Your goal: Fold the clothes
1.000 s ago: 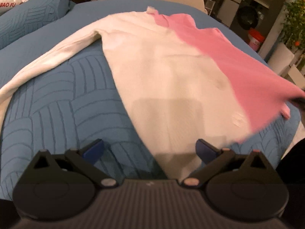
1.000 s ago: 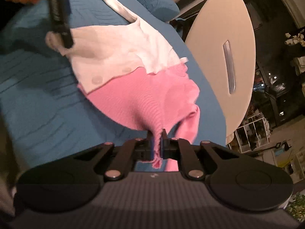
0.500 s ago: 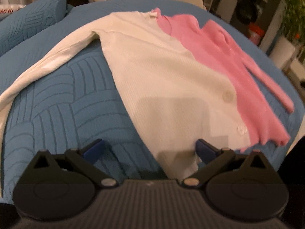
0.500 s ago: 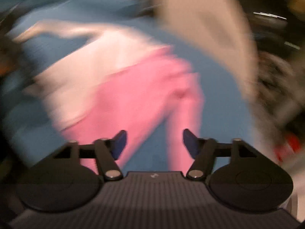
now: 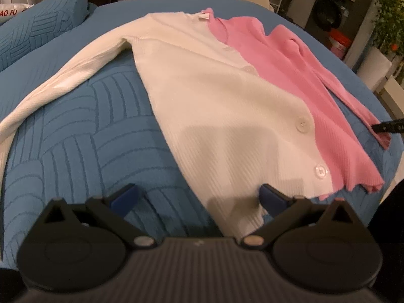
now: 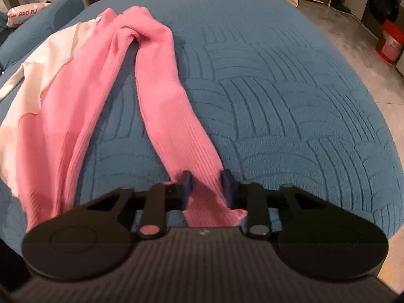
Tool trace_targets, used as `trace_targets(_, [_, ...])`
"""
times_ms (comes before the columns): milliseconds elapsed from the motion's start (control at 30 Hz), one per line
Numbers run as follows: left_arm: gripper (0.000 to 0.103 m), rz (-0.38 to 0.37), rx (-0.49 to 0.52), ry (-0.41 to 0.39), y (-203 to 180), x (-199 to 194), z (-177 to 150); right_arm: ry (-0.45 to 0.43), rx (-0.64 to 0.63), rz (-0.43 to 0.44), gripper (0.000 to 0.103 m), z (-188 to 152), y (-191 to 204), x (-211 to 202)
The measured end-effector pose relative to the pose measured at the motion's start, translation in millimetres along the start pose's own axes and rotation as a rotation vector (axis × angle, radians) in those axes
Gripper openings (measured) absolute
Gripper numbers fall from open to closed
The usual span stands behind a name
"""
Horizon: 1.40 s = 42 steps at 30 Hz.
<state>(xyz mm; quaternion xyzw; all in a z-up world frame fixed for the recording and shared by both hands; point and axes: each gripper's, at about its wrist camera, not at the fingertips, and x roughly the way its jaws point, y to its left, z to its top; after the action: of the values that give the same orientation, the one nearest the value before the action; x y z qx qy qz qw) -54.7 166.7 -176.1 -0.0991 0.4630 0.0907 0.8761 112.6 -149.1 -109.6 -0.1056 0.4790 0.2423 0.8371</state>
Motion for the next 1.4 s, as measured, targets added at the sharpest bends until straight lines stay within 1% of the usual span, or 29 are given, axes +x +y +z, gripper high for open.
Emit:
trace_targets(67, [0.103,0.0,0.004,0.0,-0.2,-0.4,-0.4,-0.018,-0.123,-0.102,0.012,1.7,13.2,-8.9])
trace_targets(100, [0.103,-0.003,0.003,-0.001,0.3,-0.7,-0.5,-0.051,-0.164,-0.185,0.011,8.2,13.4,-14.9])
trace_targets(167, [0.103,-0.009,-0.002,-0.002,1.2,-1.6,-0.5,-0.143,-0.124,-0.346,0.011,13.1,0.5,-36.8])
trace_targets(233, [0.103,-0.01,-0.004,-0.002,2.3,-1.5,-0.1,-0.162,-0.093,-0.457,0.012,13.4,-12.1,-46.5])
trace_targets(267, [0.103,-0.009,-0.005,-0.002,2.4,-1.0,0.5,-0.117,-0.093,-0.485,0.013,11.9,-16.8,-39.4])
trace_targets(333, [0.103,-0.007,-0.005,-0.002,2.5,-0.4,1.4,0.014,-0.105,-0.522,0.016,7.6,-24.8,-15.7])
trace_targets(400, [0.103,-0.008,-0.004,-0.016,2.9,-3.4,1.9,0.173,-0.094,-0.493,0.018,-1.0,-24.1,16.6])
trace_targets(433, [0.103,-0.009,-0.004,-0.037,4.2,-7.7,2.4,0.19,-0.075,-0.488,0.02,-2.0,-23.4,21.8])
trace_targets(500, [0.103,-0.004,-0.011,-0.099,9.0,-20.7,3.7,0.021,0.116,-0.491,0.023,2.8,-17.6,-2.0])
trace_targets(567, [0.103,0.013,-0.039,-0.188,21.4,-49.3,7.6,-0.16,0.289,-0.455,0.034,3.2,-6.8,-34.2])
trace_targets(600, [0.103,0.021,-0.044,-0.226,27.4,-62.8,9.1,-0.246,0.331,-0.433,0.037,2.5,2.5,-48.7])
trace_targets(633, [0.103,0.046,-0.047,-0.272,35.2,-77.8,9.6,-0.334,0.361,-0.392,0.047,-1.5,13.4,-64.4])
trace_targets(667, [0.103,0.082,-0.048,-0.322,44.1,-93.7,9.6,-0.423,0.393,-0.341,0.065,-6.9,24.4,-81.1])
trace_targets(700, [0.103,0.129,-0.064,-0.342,58.8,-105.4,7.6,-0.481,0.432,-0.243,0.074,-10.0,31.5,-90.4])
trace_targets(733, [0.103,0.182,-0.087,-0.345,76.9,-114.5,4.6,-0.503,0.477,-0.131,0.081,-13.7,36.9,-91.8])
trace_targets(800, [0.103,0.289,-0.133,-0.351,113.1,-132.8,-1.3,-0.513,0.55,0.077,0.08,-21.0,49.9,-85.3])
trace_targets(867, [0.103,0.344,-0.253,-0.311,157.1,-139.3,-12.2,-0.49,0.558,0.206,0.08,-31.7,70.7,-62.7])
trace_targets(900, [0.103,0.345,-0.348,-0.272,183.1,-141.2,-20.4,-0.45,0.536,0.243,0.08,-35.6,83.8,-49.7])
trace_targets(933, [0.103,0.283,-0.505,-0.22,217.3,-143.5,-35.8,-0.397,0.487,0.25,0.079,-32.7,95.1,-41.4])
trace_targets(967, [0.103,0.219,-0.617,-0.196,238.9,-144.7,-48.3,-0.344,0.431,0.249,0.079,-27.1,105.0,-35.3])
trace_targets(1000, [0.103,0.171,-0.685,-0.193,250.7,-145.1,-56.8,-0.339,0.382,0.247,0.079,-23.7,112.7,-34.1])
trace_targets(1033, [0.103,0.099,-0.786,-0.182,266.3,-142.9,-71.6,-0.355,0.336,0.244,0.079,-21.2,119.5,-35.1])
trace_targets(1100, [0.103,0.011,-0.914,-0.156,283.8,-134.8,-94.0,-0.356,0.279,0.243,0.079,-18.4,128.0,-34.2])
trace_targets(1167, [0.103,-0.038,-0.974,-0.141,290.6,-125.0,-110.3,-0.341,0.293,0.26,0.079,-16.4,123.6,-31.2])
trace_targets(1200, [0.103,-0.049,-0.961,-0.15,288.0,-122.0,-113.6,-0.341,0.309,0.266,0.079,-16.1,117.7,-29.7])
trace_targets(1267, [0.103,-0.055,-0.886,-0.19,276.4,-118.7,-114.5,-0.341,0.359,0.283,0.079,-12.3,113.7,-32.6])
trace_targets(1300, [0.103,-0.036,-0.781,-0.213,265.5,-116.9,-108.3,-0.338,0.379,0.29,0.079,-14.1,110.7,-31.5])
trace_targets(1367, [0.1,0.049,-0.604,-0.203,248.6,-111.9,-95.6,-0.331,0.419,0.301,0.079,-20.2,104.3,-26.9])
trace_targets(1400, [0.094,0.093,-0.528,-0.191,241.4,-109.2,-90.1,-0.329,0.434,0.303,0.079,-19.9,100.3,-24.8])
